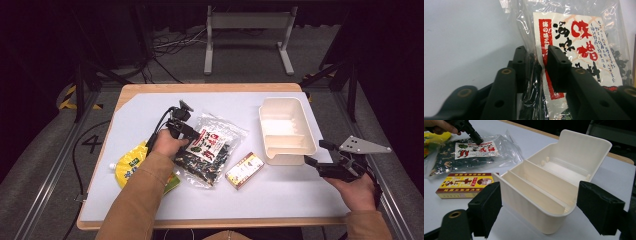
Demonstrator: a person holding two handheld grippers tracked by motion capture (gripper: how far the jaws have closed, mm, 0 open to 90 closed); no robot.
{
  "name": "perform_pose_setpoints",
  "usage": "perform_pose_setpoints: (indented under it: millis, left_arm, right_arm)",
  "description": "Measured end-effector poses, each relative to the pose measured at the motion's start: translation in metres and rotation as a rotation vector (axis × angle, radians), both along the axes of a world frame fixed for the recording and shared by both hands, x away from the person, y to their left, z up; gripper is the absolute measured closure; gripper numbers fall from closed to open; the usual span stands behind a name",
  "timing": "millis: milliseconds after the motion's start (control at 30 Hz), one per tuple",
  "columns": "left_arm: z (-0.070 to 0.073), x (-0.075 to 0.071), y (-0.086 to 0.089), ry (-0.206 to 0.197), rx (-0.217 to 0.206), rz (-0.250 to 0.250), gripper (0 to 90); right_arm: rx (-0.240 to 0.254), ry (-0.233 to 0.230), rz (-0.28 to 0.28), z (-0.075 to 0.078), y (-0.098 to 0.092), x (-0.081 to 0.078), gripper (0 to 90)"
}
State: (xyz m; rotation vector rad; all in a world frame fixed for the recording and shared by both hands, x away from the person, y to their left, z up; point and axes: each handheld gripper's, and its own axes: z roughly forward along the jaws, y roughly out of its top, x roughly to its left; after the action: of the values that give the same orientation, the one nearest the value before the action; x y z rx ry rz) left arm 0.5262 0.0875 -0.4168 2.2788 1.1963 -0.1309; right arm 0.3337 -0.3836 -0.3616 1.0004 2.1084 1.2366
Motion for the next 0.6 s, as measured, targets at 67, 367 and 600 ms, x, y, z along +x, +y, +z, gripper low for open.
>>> perform_pose_setpoints:
  millis: [67,367,600]
  left_arm:
    - [0.001,-0.002,-0.002,-0.013,0.006,-0.02,79.6]
    - [0.006,-0.008,-0.004,-0.069,0.027,-0.032,87.2]
    - [0.021,-0.015,0.001,-0.112,-0.023,-0.035,87.8]
  right_arm:
    - [0.001,0.002,-0.001,0.0,0.0,0.0,20.2]
    - [0.003,0.0,-0.003,0.001,-0.001,0.0,20.8]
    - [0.007,0.0,-0.005,0.002,-0.002,0.0,21.2]
